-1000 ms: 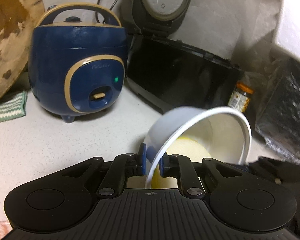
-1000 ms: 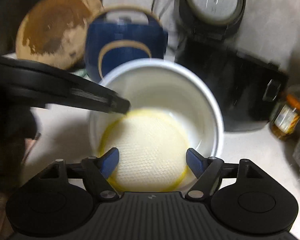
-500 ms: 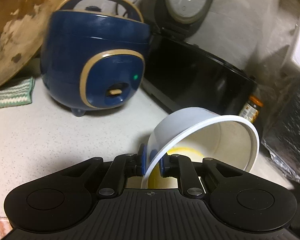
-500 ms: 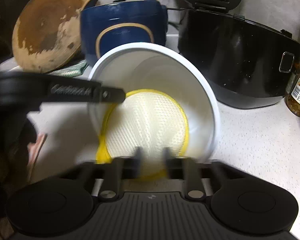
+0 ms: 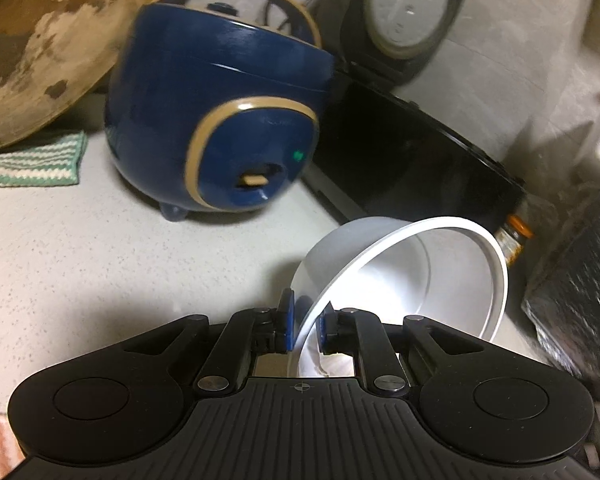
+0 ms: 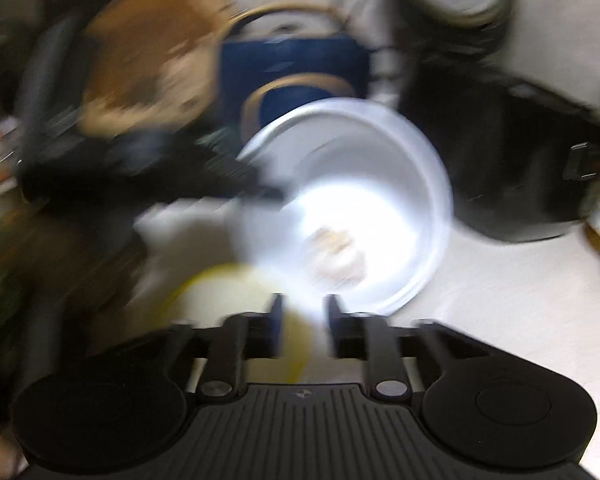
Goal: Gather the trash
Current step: 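Drop the tissue and grasp the garlic bulb inside the bowl with the right gripper, then lift the garlic with the right gripper while the left tips the bowl over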
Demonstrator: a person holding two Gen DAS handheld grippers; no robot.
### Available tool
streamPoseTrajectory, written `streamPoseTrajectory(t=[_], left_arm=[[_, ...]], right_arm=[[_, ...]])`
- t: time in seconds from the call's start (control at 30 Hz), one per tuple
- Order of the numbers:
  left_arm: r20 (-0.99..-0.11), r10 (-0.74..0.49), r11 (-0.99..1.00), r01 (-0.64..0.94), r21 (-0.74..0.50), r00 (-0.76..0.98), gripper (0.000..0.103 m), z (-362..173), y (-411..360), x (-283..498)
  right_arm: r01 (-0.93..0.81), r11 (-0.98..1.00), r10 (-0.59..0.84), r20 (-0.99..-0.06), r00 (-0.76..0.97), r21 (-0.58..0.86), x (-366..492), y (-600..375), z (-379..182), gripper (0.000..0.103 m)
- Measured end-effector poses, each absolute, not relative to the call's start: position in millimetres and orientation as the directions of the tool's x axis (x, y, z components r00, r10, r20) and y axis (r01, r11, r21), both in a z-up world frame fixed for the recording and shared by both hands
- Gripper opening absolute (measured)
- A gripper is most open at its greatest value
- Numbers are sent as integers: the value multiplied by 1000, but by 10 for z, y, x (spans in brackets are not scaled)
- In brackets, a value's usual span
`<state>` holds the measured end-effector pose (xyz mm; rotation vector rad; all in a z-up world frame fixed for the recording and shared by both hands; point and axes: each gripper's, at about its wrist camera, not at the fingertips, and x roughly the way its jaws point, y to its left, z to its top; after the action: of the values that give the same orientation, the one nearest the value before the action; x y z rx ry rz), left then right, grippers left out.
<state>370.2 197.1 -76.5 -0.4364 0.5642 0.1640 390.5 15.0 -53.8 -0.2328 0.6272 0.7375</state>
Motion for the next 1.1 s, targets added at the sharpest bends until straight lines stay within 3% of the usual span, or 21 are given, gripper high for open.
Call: streamPoseTrajectory(t=[0.03,0.2,0.3,0.4,0.57,1.1], left_arm=[[-551,24,899,-259,-354,834,14,-764,1939,3679],[-570,-6,905,-238,-352,821,18,-820,1818,3605],[-574,-12,906,-234,-353,819,19,-837,1773,3582],[-575,-13,893,-249,-375,818,19,-848,1791,3589],[-573,-14,867,-275,-415,819,13,-880,1881,3615],[-522,44,849,-307,-430,852,13,-609,2107,3621]], right_arm=[[-679,734,547,-596,588,3,3958,189,-553,70],[-683,729,492,-654,574,-52,4190,438,-794,71],[-676,729,465,-648,603,-106,4222,528,-882,70],[-685,724,463,-680,568,-80,4264,540,-852,55],[-704,707,496,-665,558,-63,4206,490,-746,54],[-679,734,580,-527,621,8,3770,-59,-59,54]])
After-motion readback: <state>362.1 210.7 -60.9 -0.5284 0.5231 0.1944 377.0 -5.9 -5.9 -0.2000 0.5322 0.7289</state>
